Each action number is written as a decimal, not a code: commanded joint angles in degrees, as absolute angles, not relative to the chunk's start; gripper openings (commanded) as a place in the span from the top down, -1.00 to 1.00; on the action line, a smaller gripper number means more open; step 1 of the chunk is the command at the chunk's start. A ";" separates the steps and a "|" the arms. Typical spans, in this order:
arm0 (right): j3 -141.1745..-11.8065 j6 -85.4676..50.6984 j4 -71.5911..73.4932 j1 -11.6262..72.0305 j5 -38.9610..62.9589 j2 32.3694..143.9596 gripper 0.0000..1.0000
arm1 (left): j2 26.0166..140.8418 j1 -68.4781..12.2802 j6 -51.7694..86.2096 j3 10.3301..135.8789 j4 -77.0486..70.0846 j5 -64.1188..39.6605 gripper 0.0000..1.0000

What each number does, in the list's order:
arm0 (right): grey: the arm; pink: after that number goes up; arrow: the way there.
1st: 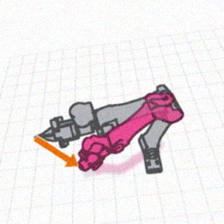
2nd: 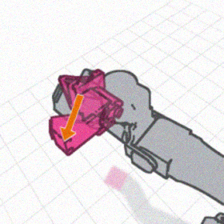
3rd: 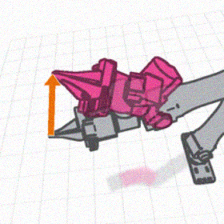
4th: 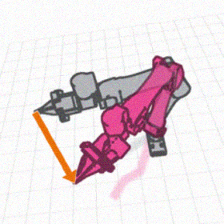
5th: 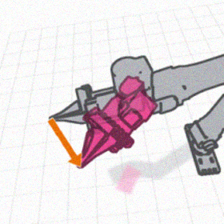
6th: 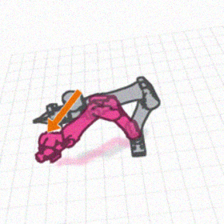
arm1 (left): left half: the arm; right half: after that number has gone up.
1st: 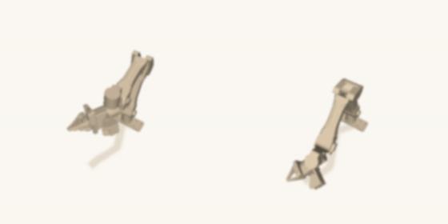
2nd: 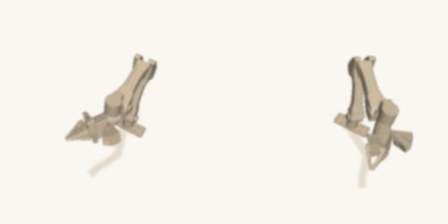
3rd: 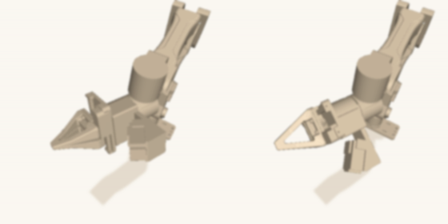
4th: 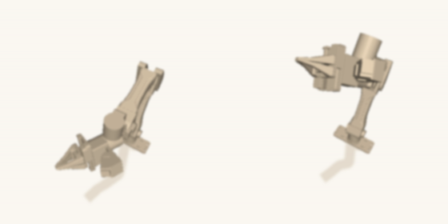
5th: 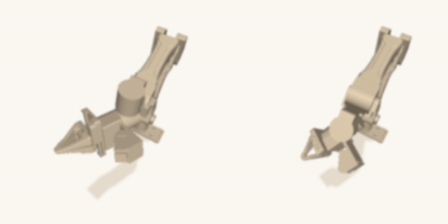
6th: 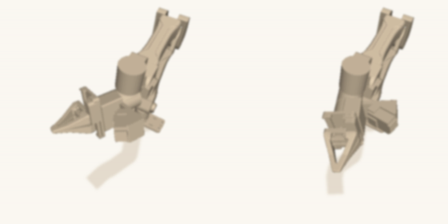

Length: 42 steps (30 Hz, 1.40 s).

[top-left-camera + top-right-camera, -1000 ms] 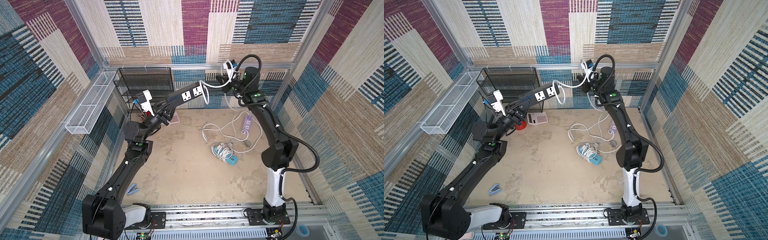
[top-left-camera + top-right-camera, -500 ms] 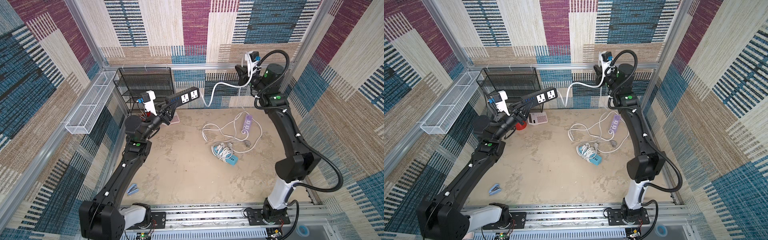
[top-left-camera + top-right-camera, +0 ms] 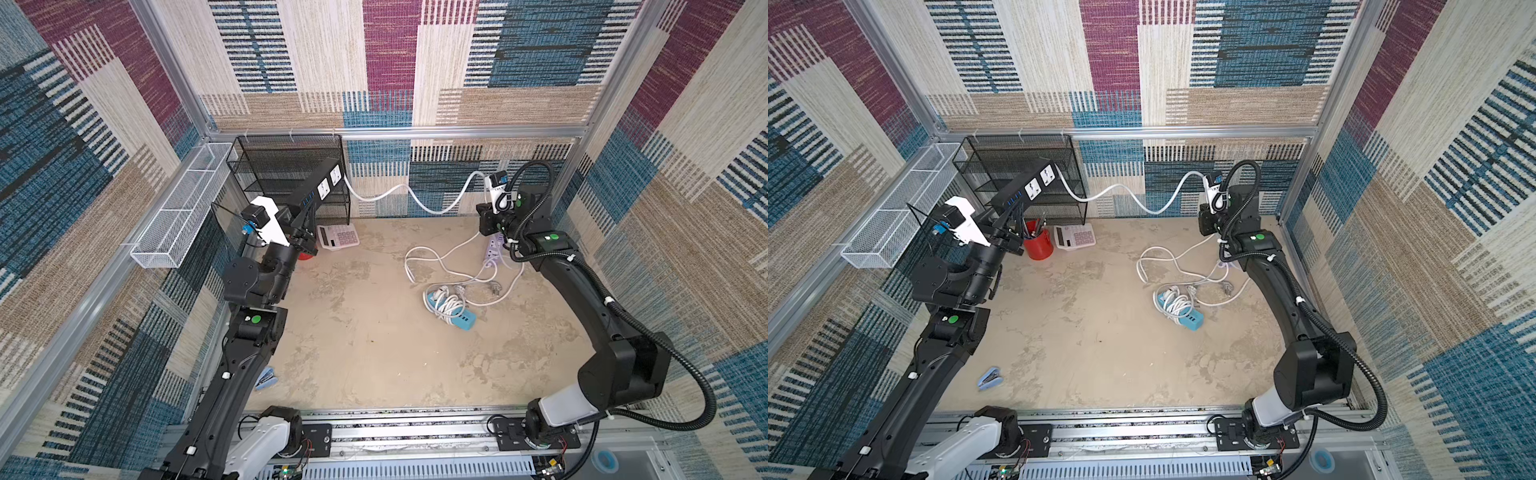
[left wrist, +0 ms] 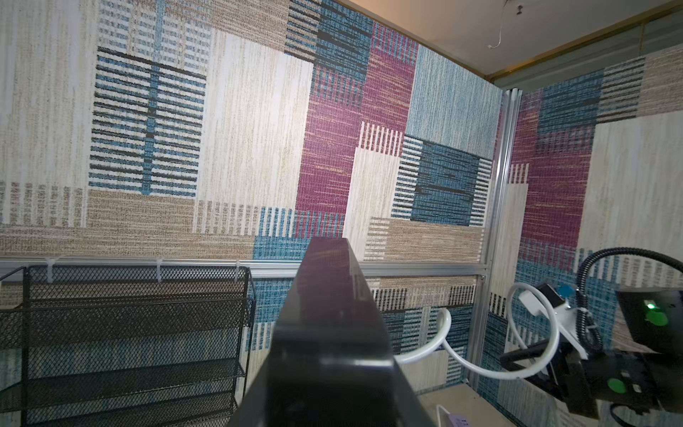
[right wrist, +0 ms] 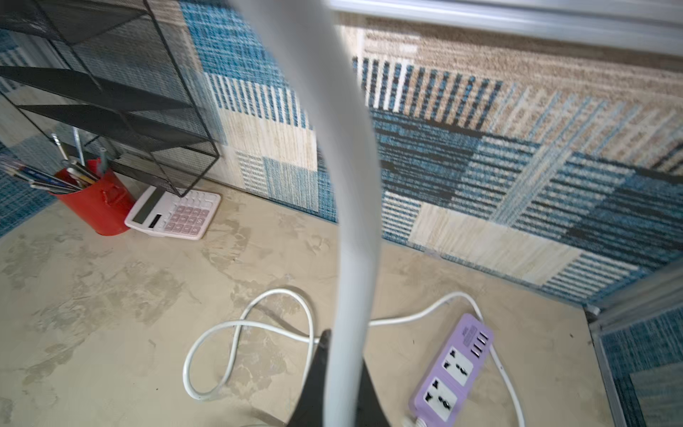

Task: Unwrap the cord wrapped around the power strip
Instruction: Unwrap the power cord from the power strip.

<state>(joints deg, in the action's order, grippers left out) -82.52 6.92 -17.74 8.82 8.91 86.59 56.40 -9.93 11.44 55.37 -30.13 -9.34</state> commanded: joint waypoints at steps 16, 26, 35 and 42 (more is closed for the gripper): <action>-56.87 -9.20 -8.36 -9.54 9.97 74.49 1.00 | 61.47 -9.76 7.38 55.83 -31.68 -7.96 1.00; -52.91 -8.96 -6.97 -10.07 6.79 72.07 1.00 | 62.14 -9.85 7.65 55.46 -32.08 -9.23 1.00; -52.74 -9.45 -6.70 -12.15 9.88 72.58 1.00 | 62.21 -9.84 6.99 55.54 -31.64 -9.14 1.00; -50.48 -11.26 -4.58 -15.35 12.96 73.84 1.00 | 63.22 -9.86 6.94 55.63 -31.64 -9.43 1.00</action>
